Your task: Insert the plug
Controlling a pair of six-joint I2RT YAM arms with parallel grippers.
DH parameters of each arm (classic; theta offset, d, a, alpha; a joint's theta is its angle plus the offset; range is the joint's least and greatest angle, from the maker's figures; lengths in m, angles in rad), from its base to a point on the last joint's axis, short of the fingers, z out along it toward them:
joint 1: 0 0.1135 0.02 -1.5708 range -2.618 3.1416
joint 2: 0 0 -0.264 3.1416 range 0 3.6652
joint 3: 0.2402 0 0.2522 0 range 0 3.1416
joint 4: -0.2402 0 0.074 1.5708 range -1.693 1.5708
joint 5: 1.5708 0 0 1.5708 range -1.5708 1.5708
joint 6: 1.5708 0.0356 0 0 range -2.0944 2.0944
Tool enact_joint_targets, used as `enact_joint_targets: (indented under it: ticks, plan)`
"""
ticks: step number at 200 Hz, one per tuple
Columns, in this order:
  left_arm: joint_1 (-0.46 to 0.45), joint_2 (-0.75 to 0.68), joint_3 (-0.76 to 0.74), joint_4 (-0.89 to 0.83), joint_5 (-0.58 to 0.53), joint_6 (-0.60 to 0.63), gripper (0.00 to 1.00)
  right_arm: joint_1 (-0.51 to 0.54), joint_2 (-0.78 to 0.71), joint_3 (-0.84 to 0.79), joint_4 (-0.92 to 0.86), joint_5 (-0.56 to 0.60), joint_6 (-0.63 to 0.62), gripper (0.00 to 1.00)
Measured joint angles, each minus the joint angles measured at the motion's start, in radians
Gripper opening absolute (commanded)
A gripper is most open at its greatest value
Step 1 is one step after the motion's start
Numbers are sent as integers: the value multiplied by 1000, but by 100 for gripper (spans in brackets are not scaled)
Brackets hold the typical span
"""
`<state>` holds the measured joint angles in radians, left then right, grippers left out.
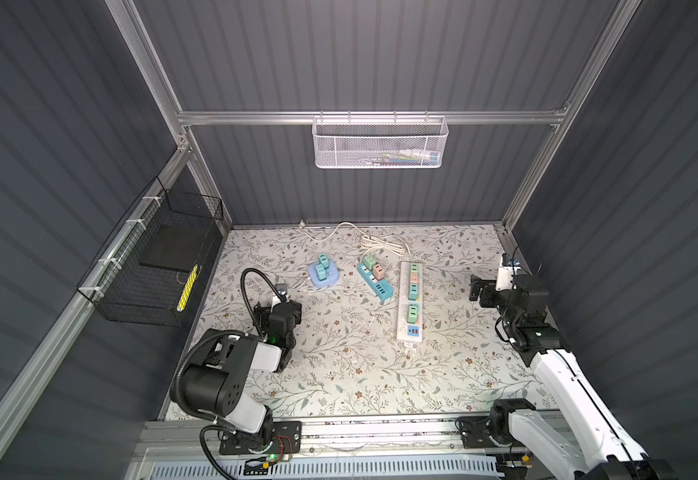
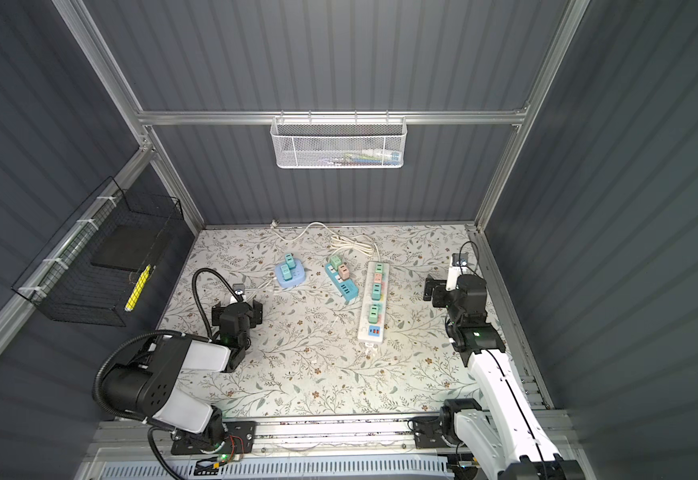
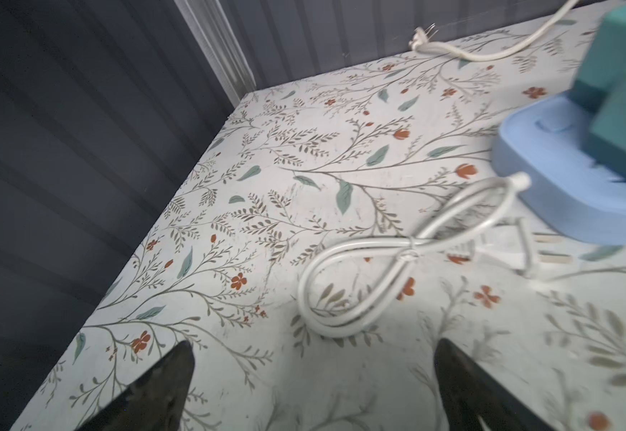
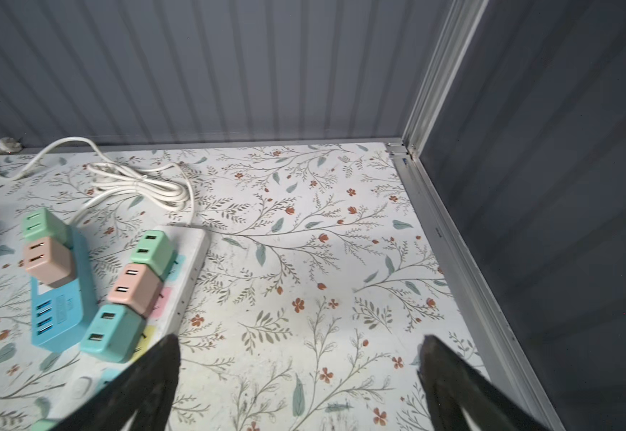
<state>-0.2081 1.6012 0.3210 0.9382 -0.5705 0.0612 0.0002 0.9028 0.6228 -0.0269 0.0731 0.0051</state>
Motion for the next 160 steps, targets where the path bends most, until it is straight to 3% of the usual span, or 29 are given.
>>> enact_joint_targets:
  ticks: [23, 61, 102, 129, 160]
  plan:
    - [96, 98, 32, 66, 92, -38, 100, -80, 63, -9, 53, -61, 6, 99]
    - [111, 112, 117, 25, 171, -66, 100, -138, 127, -106, 282, -192, 21, 99]
    - [111, 112, 125, 14, 195, -74, 100, -138, 290, -325, 666, -257, 51, 99]
    - [111, 112, 125, 11, 198, -77, 100, -130, 558, -469, 1064, -275, 55, 99]
    - [111, 112, 125, 8, 200, -77, 100, -124, 565, -418, 1054, -222, 71, 99]
